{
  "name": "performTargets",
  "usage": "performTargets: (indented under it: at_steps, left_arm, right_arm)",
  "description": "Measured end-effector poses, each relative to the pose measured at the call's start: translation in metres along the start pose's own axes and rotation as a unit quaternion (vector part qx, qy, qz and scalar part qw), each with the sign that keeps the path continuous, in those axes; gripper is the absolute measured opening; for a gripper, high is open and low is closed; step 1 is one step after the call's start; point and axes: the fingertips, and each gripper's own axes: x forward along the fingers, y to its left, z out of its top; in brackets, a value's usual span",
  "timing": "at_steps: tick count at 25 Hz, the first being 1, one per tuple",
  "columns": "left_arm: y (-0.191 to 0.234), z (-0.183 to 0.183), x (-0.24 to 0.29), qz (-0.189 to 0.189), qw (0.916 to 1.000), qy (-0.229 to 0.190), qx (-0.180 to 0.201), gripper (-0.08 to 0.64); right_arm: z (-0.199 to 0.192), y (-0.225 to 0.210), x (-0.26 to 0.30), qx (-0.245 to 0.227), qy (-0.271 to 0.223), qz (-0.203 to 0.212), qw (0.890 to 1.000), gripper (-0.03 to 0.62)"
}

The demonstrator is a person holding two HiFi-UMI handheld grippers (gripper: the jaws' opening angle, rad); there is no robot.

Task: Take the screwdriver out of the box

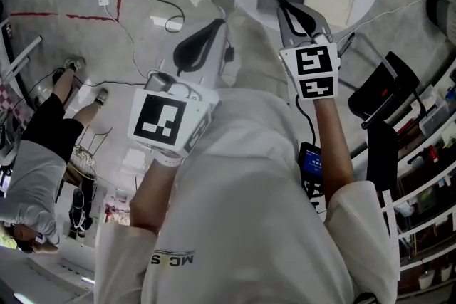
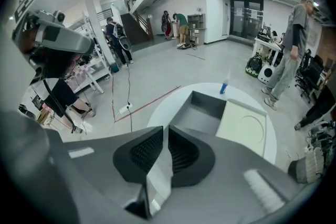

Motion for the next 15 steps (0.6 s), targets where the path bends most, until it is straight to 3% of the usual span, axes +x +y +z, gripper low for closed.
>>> performTargets:
  at_steps: [9,15]
  left_arm:
    - [0.018,-0.030,0.015,0.009,0.9994,0.014,-0.030,0.002]
    - [0.039,-0.045,0.023,0.018,0.9984,0.021,-0.050,0.000]
  right_arm:
    - [-0.023,-0.010,0.053,-0.002,0.058,-0.007,0.998,0.047]
    - [-0.037,-0.012,0.089,-0.028,0.098,-0.011,0.995,0.063]
